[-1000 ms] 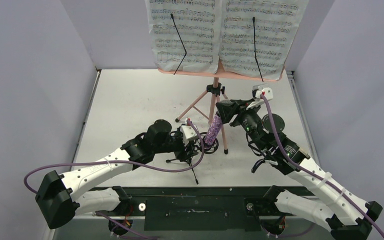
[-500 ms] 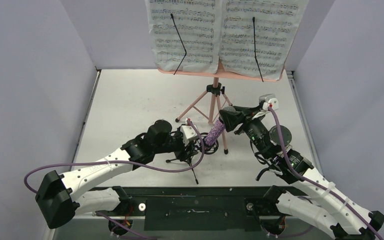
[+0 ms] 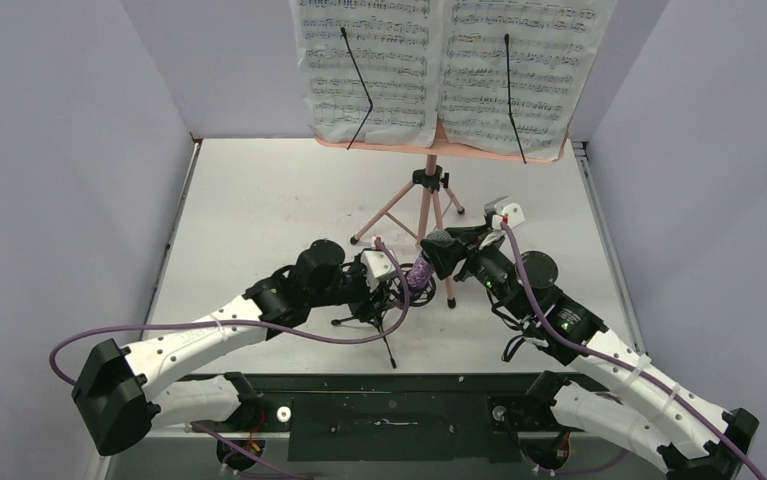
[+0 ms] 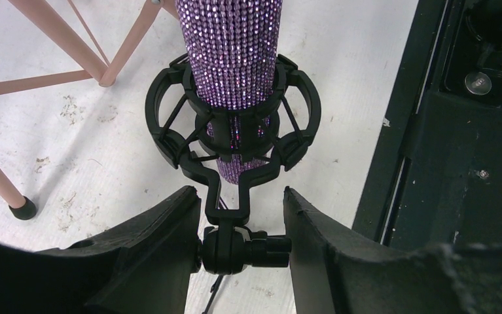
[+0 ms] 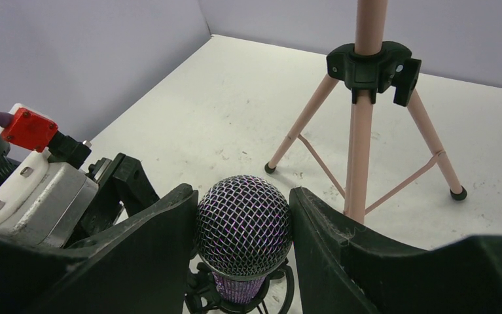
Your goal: Set up the instrument practice props
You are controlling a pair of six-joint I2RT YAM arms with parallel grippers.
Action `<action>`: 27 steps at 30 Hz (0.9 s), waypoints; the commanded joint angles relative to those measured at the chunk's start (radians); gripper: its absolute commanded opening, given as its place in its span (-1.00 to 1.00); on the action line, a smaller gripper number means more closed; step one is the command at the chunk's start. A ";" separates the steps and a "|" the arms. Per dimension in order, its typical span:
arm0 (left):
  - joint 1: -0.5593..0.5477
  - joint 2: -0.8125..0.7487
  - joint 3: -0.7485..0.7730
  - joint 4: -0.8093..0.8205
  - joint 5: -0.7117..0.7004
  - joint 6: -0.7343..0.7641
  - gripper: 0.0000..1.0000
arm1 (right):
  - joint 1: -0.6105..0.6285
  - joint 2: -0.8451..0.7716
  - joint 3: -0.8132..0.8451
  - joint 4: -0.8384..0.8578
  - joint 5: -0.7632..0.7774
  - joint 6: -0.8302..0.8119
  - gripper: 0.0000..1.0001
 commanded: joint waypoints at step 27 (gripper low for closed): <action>-0.005 0.034 0.093 0.052 0.022 0.016 0.20 | -0.003 0.104 -0.016 -0.077 -0.055 -0.065 0.25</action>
